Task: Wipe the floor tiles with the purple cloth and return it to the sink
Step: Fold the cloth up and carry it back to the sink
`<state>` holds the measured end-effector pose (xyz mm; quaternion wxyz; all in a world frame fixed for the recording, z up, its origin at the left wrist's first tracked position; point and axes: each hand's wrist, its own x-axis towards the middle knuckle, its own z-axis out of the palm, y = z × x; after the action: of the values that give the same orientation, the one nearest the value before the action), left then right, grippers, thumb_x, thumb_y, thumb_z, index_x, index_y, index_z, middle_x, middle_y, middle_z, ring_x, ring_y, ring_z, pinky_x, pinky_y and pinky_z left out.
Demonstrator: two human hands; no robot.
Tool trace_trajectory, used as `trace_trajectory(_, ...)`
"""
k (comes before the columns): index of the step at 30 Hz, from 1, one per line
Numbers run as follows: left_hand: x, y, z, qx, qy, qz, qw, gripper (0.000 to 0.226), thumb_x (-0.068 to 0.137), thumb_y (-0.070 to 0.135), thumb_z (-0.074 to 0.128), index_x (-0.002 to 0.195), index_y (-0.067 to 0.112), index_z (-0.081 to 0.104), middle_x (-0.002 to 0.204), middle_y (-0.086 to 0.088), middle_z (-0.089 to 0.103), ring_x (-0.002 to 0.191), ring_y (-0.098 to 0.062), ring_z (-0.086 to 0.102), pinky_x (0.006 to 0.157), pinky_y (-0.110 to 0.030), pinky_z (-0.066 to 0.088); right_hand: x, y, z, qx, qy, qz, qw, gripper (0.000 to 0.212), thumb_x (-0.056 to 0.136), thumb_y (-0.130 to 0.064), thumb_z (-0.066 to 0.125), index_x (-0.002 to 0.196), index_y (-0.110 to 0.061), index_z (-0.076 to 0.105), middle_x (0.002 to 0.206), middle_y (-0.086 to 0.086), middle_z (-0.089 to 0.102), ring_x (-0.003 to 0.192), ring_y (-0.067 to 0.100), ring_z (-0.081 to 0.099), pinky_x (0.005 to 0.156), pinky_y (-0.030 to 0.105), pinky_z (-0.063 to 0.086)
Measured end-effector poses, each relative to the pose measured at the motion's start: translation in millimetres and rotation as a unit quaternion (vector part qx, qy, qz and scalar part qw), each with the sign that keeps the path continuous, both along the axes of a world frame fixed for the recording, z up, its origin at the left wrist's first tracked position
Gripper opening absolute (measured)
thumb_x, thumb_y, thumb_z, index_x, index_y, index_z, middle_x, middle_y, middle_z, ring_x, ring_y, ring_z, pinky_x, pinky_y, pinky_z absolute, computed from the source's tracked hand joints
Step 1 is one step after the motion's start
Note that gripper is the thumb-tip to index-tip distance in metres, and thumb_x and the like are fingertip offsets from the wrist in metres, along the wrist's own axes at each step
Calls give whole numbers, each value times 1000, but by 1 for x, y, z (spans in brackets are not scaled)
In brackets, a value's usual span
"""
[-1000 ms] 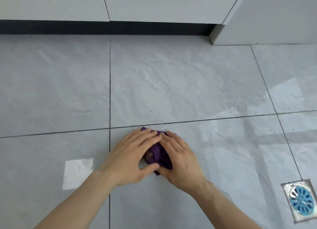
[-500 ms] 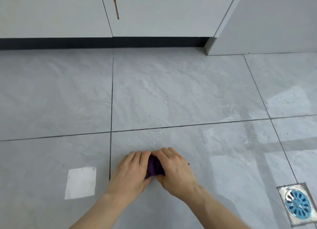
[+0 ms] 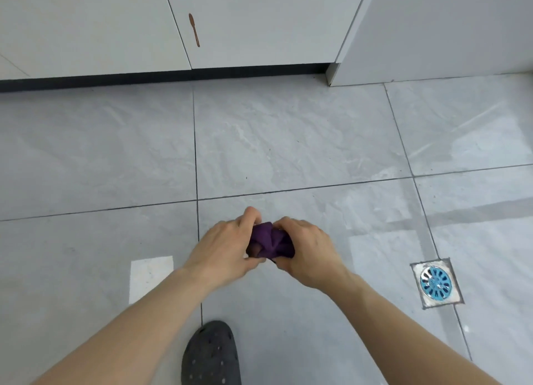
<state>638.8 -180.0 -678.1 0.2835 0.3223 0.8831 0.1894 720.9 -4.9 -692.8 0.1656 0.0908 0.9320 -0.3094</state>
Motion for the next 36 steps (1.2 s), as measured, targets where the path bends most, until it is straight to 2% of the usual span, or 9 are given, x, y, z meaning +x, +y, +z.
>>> trace_trajectory(5,-16,7,135,29,26,-4,999,54,79,38,81,105,29,35,97,12,63,81,-24,63,77,-35,49,-7,5,137,-9,32,-42,999,44,75,-24,78,115,-27,61,104,-10,69,96,22,61,77,34,44)
trace_trajectory(8,-22,14,235,39,63,-11,997,51,81,38,81,108,28,38,99,11,66,82,-21,63,86,-37,47,-13,13,236,-1,49,-57,997,41,76,-27,79,113,-29,61,101,-11,69,95,21,62,77,36,50)
trace_trajectory(10,-23,19,306,53,74,3,996,51,81,36,82,108,28,39,99,11,67,83,-19,64,89,-39,48,-16,17,310,8,60,-57,997,41,77,-27,79,114,-29,61,103,-11,70,96,20,62,77,34,47)
trace_trajectory(13,-19,25,413,67,88,11,994,53,79,34,84,107,29,39,99,12,68,83,-18,65,89,-41,50,-13,22,420,17,75,-60,995,43,78,-28,80,117,-28,61,107,-10,68,98,20,62,76,30,43)
trace_trajectory(18,0,36,585,71,106,6,992,53,78,38,84,106,30,39,98,14,69,84,-17,65,88,-40,50,8,30,588,27,93,-66,993,43,78,-30,79,118,-31,60,111,-9,56,88,24,64,71,34,49)
trace_trajectory(22,21,48,700,89,99,26,991,52,77,34,84,106,32,41,95,20,65,86,-15,64,87,-36,51,30,41,706,42,111,-67,991,42,81,-29,76,120,-31,60,110,-8,57,92,24,64,73,34,50)
trace_trajectory(25,34,56,762,96,97,36,990,51,78,33,83,103,35,39,91,23,63,85,-11,64,89,-35,49,42,48,767,59,132,-74,987,48,81,-29,76,126,-33,59,111,-10,58,95,20,63,75,31,50)
trace_trajectory(30,37,66,830,122,117,58,984,51,77,37,81,100,39,36,99,21,65,89,-10,63,94,-35,43,42,59,838,55,182,-81,978,56,81,-27,76,131,-28,51,122,-11,62,103,19,65,78,30,51)
trace_trajectory(36,18,63,879,159,133,90,974,48,75,34,81,98,40,39,95,22,63,85,-8,63,91,-38,49,19,60,888,50,216,-76,972,43,78,-23,75,112,-28,49,109,-13,64,91,18,62,76,37,54)
